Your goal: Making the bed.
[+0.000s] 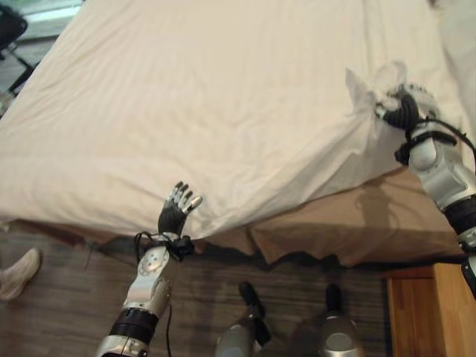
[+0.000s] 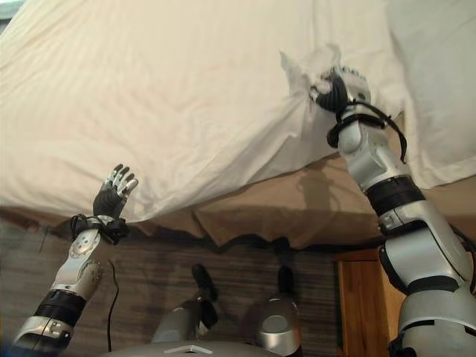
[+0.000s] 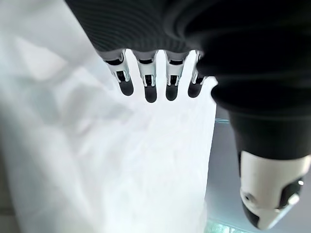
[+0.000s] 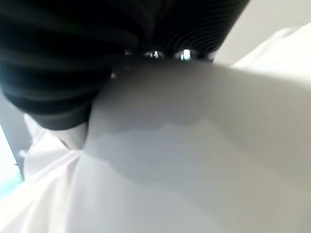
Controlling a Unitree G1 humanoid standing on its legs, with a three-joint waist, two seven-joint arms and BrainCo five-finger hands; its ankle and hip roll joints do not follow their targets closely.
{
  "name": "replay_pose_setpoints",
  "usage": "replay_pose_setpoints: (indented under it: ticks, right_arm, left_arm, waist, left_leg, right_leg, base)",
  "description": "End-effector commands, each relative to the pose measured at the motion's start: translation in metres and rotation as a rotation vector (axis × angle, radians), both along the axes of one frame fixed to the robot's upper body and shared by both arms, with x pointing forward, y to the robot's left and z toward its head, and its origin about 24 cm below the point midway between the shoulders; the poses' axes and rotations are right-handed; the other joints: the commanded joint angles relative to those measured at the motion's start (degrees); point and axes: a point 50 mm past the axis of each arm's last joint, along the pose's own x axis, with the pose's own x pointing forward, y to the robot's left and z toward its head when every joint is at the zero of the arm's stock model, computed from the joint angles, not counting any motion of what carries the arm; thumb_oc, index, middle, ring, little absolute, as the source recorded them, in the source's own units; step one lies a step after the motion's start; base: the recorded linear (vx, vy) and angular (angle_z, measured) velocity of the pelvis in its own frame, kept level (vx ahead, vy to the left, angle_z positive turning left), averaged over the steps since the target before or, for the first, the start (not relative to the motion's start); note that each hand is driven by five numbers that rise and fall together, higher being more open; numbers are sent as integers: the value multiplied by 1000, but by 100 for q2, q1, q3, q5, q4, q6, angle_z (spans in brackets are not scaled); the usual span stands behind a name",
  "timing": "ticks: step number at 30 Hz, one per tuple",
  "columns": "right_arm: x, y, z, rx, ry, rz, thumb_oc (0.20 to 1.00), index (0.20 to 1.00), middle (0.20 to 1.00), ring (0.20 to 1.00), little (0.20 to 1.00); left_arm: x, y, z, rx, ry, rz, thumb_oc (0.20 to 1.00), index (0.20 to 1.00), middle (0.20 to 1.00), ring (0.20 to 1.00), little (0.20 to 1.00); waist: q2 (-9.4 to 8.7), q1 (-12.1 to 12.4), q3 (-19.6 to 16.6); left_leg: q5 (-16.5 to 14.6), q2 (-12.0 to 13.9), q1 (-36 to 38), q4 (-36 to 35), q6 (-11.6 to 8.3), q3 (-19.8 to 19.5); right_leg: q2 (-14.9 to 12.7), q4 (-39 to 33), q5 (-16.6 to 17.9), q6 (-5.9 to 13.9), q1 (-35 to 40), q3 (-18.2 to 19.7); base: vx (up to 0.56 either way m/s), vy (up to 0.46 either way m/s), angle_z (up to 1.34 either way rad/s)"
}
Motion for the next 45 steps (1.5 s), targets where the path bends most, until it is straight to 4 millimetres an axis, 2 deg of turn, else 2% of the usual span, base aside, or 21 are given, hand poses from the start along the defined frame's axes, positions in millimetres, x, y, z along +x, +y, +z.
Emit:
replay_pose_setpoints:
  ticks: [1, 3, 10, 17, 18, 19, 23, 28, 29, 31, 32, 33, 34, 35, 37, 39, 41, 42, 43, 44, 45]
  right_arm:
    - [-8, -16, 1, 77, -33, -31, 200, 200, 200, 200, 200]
    - [-23, -30, -34, 160, 31, -64, 200, 200, 200, 200, 200]
    - [-72, -60, -94, 268, 140, -162, 200, 200, 200, 200, 200]
    - [-121, -48, -145, 354, 223, -158, 200, 200, 200, 200, 200]
    - [-125, -45, -152, 352, 249, -154, 523, 523, 523, 523, 523]
    - [-130, -43, -160, 339, 280, -155, 1000, 1000, 1000, 1000, 1000]
    - [-142, -43, -188, 142, 442, -185, 1000, 1000, 1000, 1000, 1000]
    - [-191, -62, -254, -39, 759, -364, 1000, 1000, 1000, 1000, 1000]
    - [-217, -71, -281, -64, 911, -467, 1000, 1000, 1000, 1000, 1000]
    - [-244, -77, -301, -53, 1068, -565, 1000, 1000, 1000, 1000, 1000]
    - [-243, -77, -301, -52, 1066, -564, 1000, 1000, 1000, 1000, 1000]
    - [-280, -85, -315, -25, 1239, -691, 1000, 1000, 1000, 1000, 1000]
    - [-280, -85, -315, -25, 1239, -691, 1000, 1000, 1000, 1000, 1000]
    - [-307, -95, -317, 12, 1347, -801, 1000, 1000, 1000, 1000, 1000]
    - [-315, -101, -315, 39, 1376, -853, 1000, 1000, 1000, 1000, 1000]
    - [-307, -116, -305, 63, 1317, -897, 1000, 1000, 1000, 1000, 1000]
    - [-281, -130, -288, 55, 1184, -876, 1000, 1000, 1000, 1000, 1000]
    - [-245, -130, -273, 86, 1008, -799, 1000, 1000, 1000, 1000, 1000]
    - [-245, -130, -273, 87, 1008, -799, 1000, 1000, 1000, 1000, 1000]
    - [-224, -129, -261, 108, 897, -757, 545, 545, 545, 545, 545]
    - [-207, -128, -247, 114, 795, -725, 454, 454, 454, 454, 454]
  left_arm:
    - [3, 9, 4, 61, -9, 8, 1000, 1000, 1000, 1000, 1000]
    - [0, 7, -5, 41, 25, 11, 1000, 1000, 1000, 1000, 1000]
    - [-7, 6, -17, -2, 57, 42, 1000, 1000, 1000, 1000, 1000]
    - [-15, -6, -30, -72, 84, 94, 1000, 1000, 1000, 1000, 1000]
    - [-15, -9, -31, -82, 87, 93, 1000, 1000, 1000, 1000, 1000]
    - [-16, -14, -33, -97, 90, 90, 1000, 1000, 1000, 1000, 1000]
    - [-15, -21, -37, -121, 102, 92, 1000, 1000, 1000, 1000, 1000]
    - [-14, -37, -37, -156, 100, 47, 1000, 1000, 1000, 1000, 1000]
    - [-12, -42, -36, -167, 99, 33, 1000, 1000, 1000, 1000, 1000]
    - [-11, -48, -34, -180, 93, 5, 1000, 1000, 1000, 1000, 1000]
    - [-11, -48, -34, -179, 92, 6, 1000, 1000, 1000, 1000, 1000]
    - [-12, -54, -35, -195, 100, -38, 1000, 1000, 1000, 1000, 1000]
    - [-12, -54, -35, -194, 100, -38, 1000, 1000, 1000, 1000, 1000]
    - [-16, -55, -36, -198, 105, -74, 1000, 1000, 1000, 1000, 1000]
    - [-18, -54, -35, -191, 105, -92, 1000, 1000, 1000, 1000, 1000]
    - [-20, -51, -34, -186, 98, -106, 1000, 1000, 1000, 1000, 1000]
    - [-23, -46, -32, -181, 86, -104, 1000, 1000, 1000, 1000, 1000]
    - [-24, -44, -32, -171, 82, -92, 1000, 1000, 1000, 1000, 1000]
    - [-24, -44, -32, -170, 82, -92, 1000, 1000, 1000, 1000, 1000]
    - [-25, -44, -33, -167, 87, -84, 1000, 1000, 1000, 1000, 1000]
    - [-26, -42, -34, -162, 94, -67, 1000, 1000, 1000, 1000, 1000]
  waist:
    - [-333, -138, -343]
    - [-370, -360, -427]
    - [-416, -633, -613]
    - [-441, -955, -704]
    - [-439, -989, -714]
    - [-443, -1032, -725]
    - [-440, -1097, -723]
    - [-418, -1121, -691]
    - [-413, -1083, -681]
    - [-417, -1007, -682]
    - [-420, -1007, -686]
    - [-434, -862, -700]
    - [-433, -861, -706]
    - [-455, -727, -699]
    - [-477, -638, -712]
    - [-533, -529, -714]
    - [-619, -471, -702]
    - [-722, -474, -713]
    - [-722, -469, -724]
    - [-766, -478, -736]
    - [-812, -492, -752]
  left_leg:
    - [-651, 384, 752, 38, -638, 55]
    - [-666, 422, 873, 38, -654, 194]
    - [-650, 521, 1034, 38, -695, 401]
    - [-714, 610, 1338, 64, -715, 642]
    - [-716, 624, 1381, 65, -718, 677]
    - [-722, 634, 1411, 66, -723, 696]
    - [-744, 661, 1460, 74, -740, 704]
    - [-753, 678, 1525, 83, -757, 662]
    - [-760, 662, 1537, 86, -751, 627]
    - [-762, 656, 1524, 91, -744, 579]
    - [-736, 659, 1507, 83, -743, 584]
    - [-746, 665, 1484, 80, -737, 504]
    - [-744, 666, 1477, 79, -737, 506]
    - [-770, 667, 1478, 92, -732, 430]
    - [-750, 672, 1448, 84, -730, 395]
    - [-751, 671, 1432, 90, -724, 363]
    - [-770, 679, 1434, 103, -722, 344]
    - [-772, 687, 1428, 103, -716, 356]
    - [-749, 688, 1411, 95, -715, 361]
    - [-758, 689, 1414, 93, -709, 362]
    - [-796, 692, 1437, 100, -704, 367]
  right_leg:
    - [-482, 205, 36, 205, -717, 205]
    - [-460, 88, 96, 220, -673, 290]
    - [-358, -8, 96, 213, -652, 420]
    - [-245, 16, 11, 192, -535, 558]
    - [-226, 15, -1, 186, -514, 589]
    - [-213, 14, -6, 181, -502, 618]
    - [-173, 17, -40, 169, -467, 655]
    - [-145, 19, -88, 156, -385, 666]
    - [-150, 16, -99, 146, -342, 658]
    - [-154, 11, -102, 141, -318, 627]
    - [-147, 5, -79, 131, -338, 632]
    - [-158, -8, -96, 133, -283, 557]
    - [-157, -8, -94, 131, -291, 559]
    - [-183, -8, -114, 149, -213, 495]
    - [-193, -16, -98, 147, -203, 455]
    - [-204, -20, -92, 164, -155, 413]
    - [-209, -8, -95, 193, -128, 390]
    - [-202, 5, -73, 208, -139, 394]
    - [-198, 0, -53, 199, -161, 399]
    - [-195, 6, -47, 204, -165, 405]
    - [-198, 16, -62, 219, -143, 393]
  base:
    - [17, 1, -26]
    - [13, -4, -25]
    - [11, -36, -19]
    - [32, -38, -13]
    - [14, -36, -20]
    - [2, -46, -22]
    - [-8, -31, -10]
    - [-2, -38, 4]
    - [-10, -40, 2]
    - [-4, -19, -1]
    - [-10, -47, 0]
    - [-10, -39, -1]
    - [8, -55, -3]
    - [0, 0, 0]
    - [4, -36, 3]
    - [8, -29, 4]
    - [-4, -25, 4]
    - [-18, -31, -4]
    - [-21, -23, -8]
    - [0, 0, 0]
    - [40, -2, 7]
